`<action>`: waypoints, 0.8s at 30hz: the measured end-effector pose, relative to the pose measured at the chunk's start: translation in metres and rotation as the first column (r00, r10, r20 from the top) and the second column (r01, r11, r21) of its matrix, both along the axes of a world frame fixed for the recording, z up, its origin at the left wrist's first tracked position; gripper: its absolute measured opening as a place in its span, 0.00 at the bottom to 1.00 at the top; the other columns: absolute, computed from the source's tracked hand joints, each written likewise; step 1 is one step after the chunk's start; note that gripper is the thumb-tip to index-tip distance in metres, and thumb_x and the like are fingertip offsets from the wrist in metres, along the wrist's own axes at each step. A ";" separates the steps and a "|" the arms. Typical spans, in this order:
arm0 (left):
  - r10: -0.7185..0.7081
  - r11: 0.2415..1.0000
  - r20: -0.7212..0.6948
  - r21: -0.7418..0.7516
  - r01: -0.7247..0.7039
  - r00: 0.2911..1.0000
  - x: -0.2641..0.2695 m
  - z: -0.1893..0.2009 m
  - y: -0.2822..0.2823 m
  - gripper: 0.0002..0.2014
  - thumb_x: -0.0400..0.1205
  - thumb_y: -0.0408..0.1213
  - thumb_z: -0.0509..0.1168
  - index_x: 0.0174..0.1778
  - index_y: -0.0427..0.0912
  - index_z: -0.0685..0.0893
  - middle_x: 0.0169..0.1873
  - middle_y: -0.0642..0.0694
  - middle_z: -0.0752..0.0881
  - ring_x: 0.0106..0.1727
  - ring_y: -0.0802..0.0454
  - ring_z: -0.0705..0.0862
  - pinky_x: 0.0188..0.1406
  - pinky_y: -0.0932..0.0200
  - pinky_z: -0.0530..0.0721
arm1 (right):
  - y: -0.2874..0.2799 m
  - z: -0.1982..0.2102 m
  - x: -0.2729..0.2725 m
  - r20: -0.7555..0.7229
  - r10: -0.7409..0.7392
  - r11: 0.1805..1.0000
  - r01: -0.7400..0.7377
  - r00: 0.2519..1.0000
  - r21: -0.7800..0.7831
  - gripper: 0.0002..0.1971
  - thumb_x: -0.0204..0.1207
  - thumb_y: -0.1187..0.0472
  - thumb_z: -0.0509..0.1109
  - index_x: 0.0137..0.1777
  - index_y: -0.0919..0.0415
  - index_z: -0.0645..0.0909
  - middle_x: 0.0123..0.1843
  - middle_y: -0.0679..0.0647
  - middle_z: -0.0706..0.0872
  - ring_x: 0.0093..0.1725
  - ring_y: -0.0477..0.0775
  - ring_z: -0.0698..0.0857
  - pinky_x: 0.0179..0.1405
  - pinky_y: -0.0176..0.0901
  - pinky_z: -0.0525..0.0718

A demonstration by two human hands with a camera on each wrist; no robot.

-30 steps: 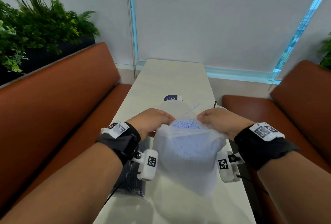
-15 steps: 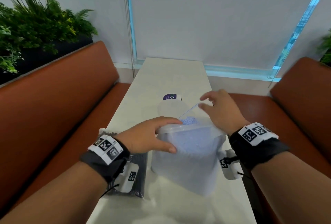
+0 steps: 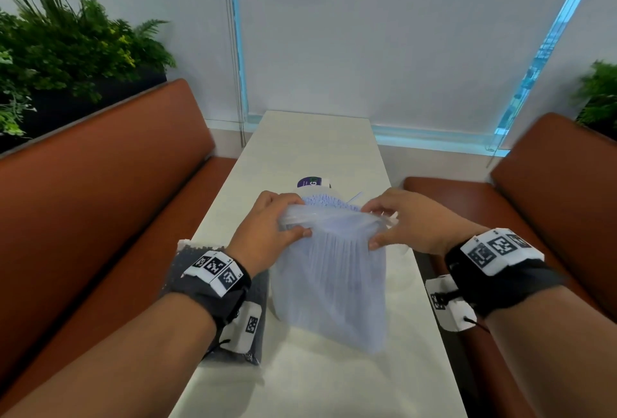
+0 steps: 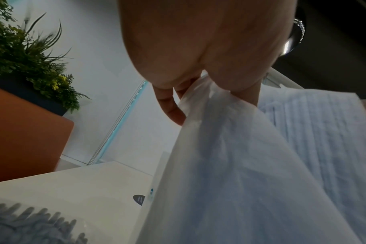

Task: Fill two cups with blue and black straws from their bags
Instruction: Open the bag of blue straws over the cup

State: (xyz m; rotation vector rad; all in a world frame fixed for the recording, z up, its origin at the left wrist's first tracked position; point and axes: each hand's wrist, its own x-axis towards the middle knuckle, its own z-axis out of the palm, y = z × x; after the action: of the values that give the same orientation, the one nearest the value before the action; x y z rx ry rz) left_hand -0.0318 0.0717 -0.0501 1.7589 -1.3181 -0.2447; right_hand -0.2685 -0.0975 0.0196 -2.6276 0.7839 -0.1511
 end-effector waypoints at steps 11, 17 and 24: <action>-0.184 0.978 0.126 0.119 0.169 0.975 0.007 0.011 0.018 0.24 0.84 0.35 0.69 0.73 0.64 0.78 0.60 0.55 0.73 0.59 0.62 0.78 0.63 0.77 0.74 | 0.022 -0.033 0.006 0.200 -0.068 0.917 0.140 0.977 -0.372 0.15 0.75 0.57 0.75 0.36 0.49 0.71 0.37 0.46 0.79 0.42 0.54 0.75 0.36 0.45 0.71; -0.062 0.998 0.259 0.019 0.059 0.964 0.003 0.005 0.016 0.18 0.83 0.36 0.72 0.66 0.59 0.83 0.53 0.55 0.74 0.48 0.57 0.80 0.52 0.64 0.79 | 0.032 -0.043 -0.005 0.294 0.113 0.941 -0.007 0.949 -0.339 0.31 0.67 0.33 0.75 0.66 0.47 0.80 0.59 0.42 0.80 0.58 0.48 0.77 0.66 0.43 0.69; 0.050 0.998 0.419 -0.056 -0.030 0.906 -0.012 -0.001 0.016 0.15 0.81 0.38 0.72 0.61 0.57 0.80 0.51 0.53 0.73 0.42 0.55 0.75 0.37 0.53 0.84 | 0.041 -0.052 0.010 0.410 0.232 0.842 0.029 0.882 -0.539 0.19 0.62 0.51 0.89 0.43 0.56 0.84 0.38 0.48 0.82 0.36 0.57 0.81 0.43 0.51 0.76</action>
State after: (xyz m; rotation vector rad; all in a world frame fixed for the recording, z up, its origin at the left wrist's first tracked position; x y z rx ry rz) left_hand -0.0433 0.0872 -0.0515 1.8597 -1.5713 0.2044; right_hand -0.2584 -0.0570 -0.0319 -2.9323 0.4658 -1.0698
